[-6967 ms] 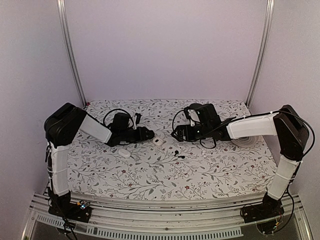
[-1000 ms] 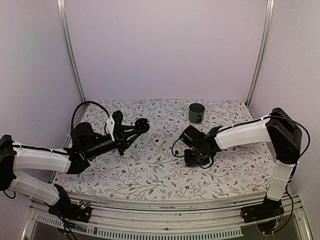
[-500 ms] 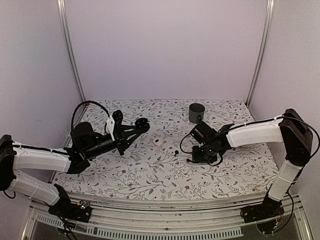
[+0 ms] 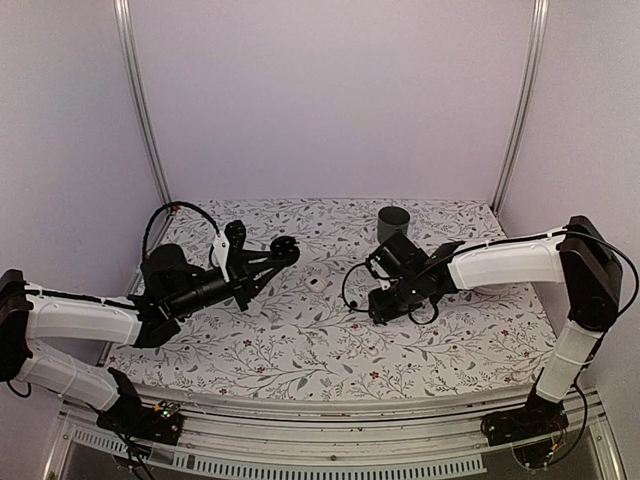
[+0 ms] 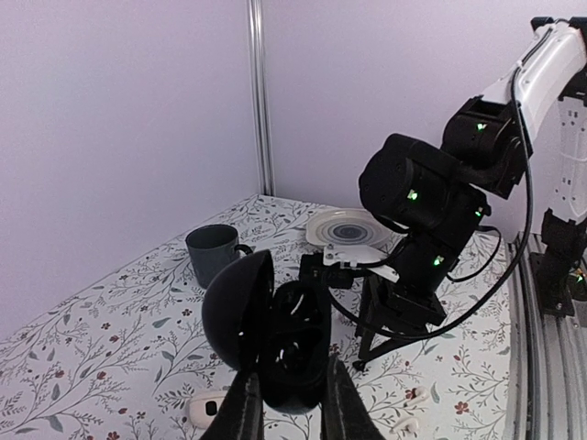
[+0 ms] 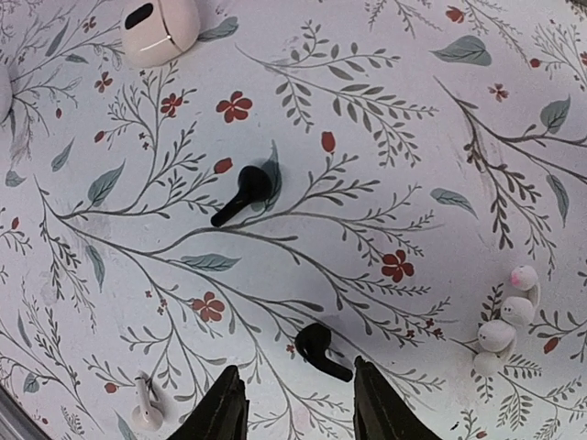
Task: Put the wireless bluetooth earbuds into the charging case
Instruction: Adjust the right earbud at the center of the board.
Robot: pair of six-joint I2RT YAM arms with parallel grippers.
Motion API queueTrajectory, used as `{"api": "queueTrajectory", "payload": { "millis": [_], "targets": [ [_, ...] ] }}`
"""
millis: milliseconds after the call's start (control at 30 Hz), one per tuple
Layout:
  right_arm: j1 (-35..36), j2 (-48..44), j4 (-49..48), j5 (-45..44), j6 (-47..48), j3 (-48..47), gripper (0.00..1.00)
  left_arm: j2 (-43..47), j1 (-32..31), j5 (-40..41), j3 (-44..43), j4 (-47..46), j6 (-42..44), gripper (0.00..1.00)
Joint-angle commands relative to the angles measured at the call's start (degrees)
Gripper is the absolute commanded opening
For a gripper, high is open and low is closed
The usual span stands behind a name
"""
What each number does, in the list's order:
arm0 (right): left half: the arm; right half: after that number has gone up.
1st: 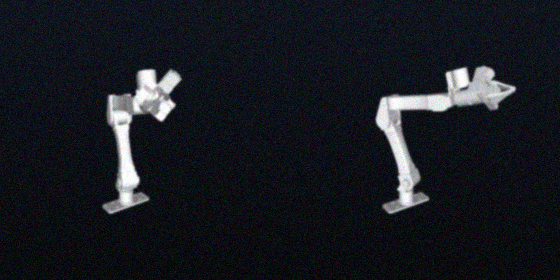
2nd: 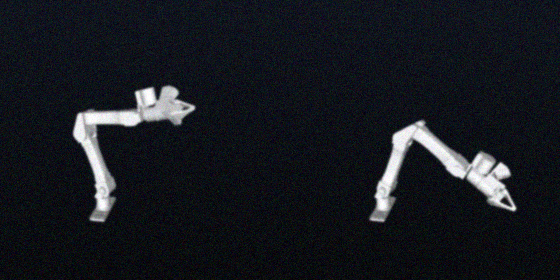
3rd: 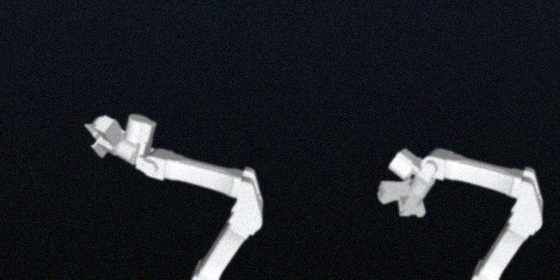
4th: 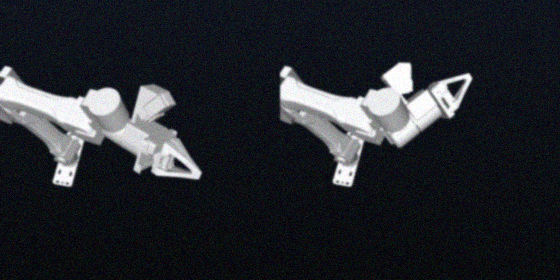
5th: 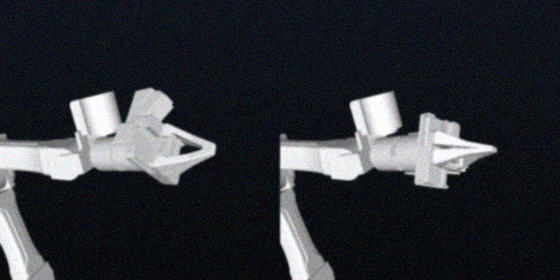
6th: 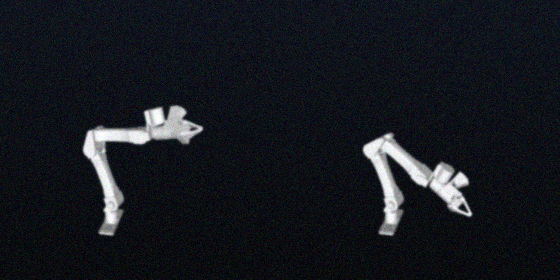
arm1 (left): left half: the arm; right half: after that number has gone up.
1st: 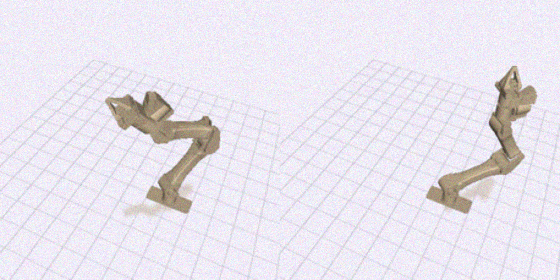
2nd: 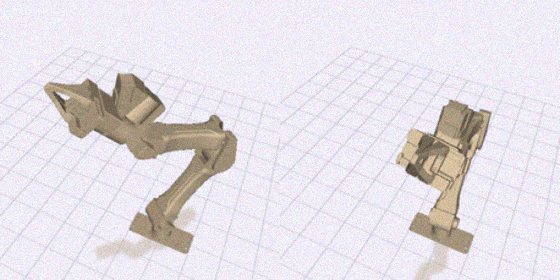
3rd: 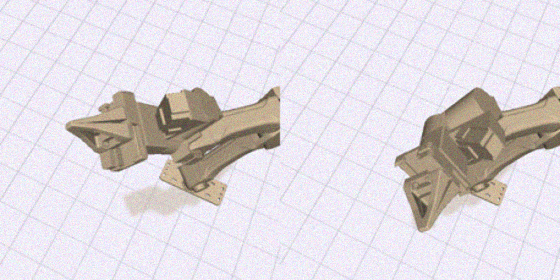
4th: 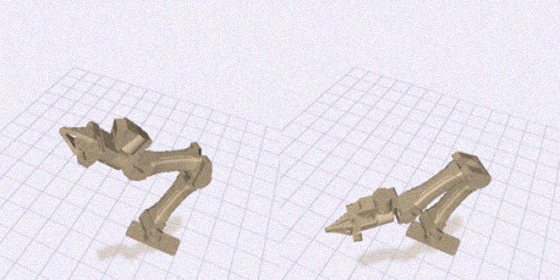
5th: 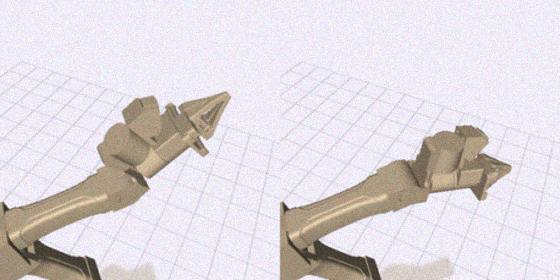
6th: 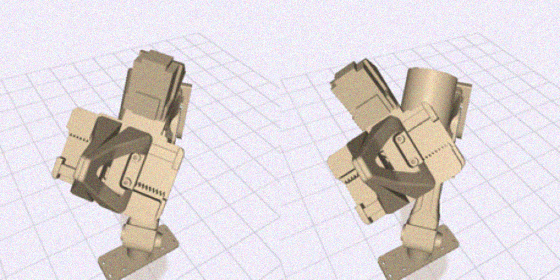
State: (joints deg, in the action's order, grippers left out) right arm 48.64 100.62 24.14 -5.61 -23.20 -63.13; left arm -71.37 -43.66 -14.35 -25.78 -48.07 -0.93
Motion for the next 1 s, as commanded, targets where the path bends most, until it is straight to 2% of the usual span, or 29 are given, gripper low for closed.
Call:
{"api": "queueTrajectory", "payload": {
  "millis": [0,400,967],
  "targets": [
    [-0.2,2.9,-1.4,4.5,10.4,-1.9,0.41,0.3,-0.6,-0.6,-1.5,0.4,-0.7,0.00],
    [-2.6,4.8,-4.0,7.2,17.2,-1.7,0.40,1.3,-0.6,-0.1,-2.4,2.7,-0.3,0.00],
    [-4.2,5.0,-3.3,11.0,19.9,0.0,0.30,2.6,-0.6,1.1,-3.3,5.3,-0.1,0.00]
  ]
}}
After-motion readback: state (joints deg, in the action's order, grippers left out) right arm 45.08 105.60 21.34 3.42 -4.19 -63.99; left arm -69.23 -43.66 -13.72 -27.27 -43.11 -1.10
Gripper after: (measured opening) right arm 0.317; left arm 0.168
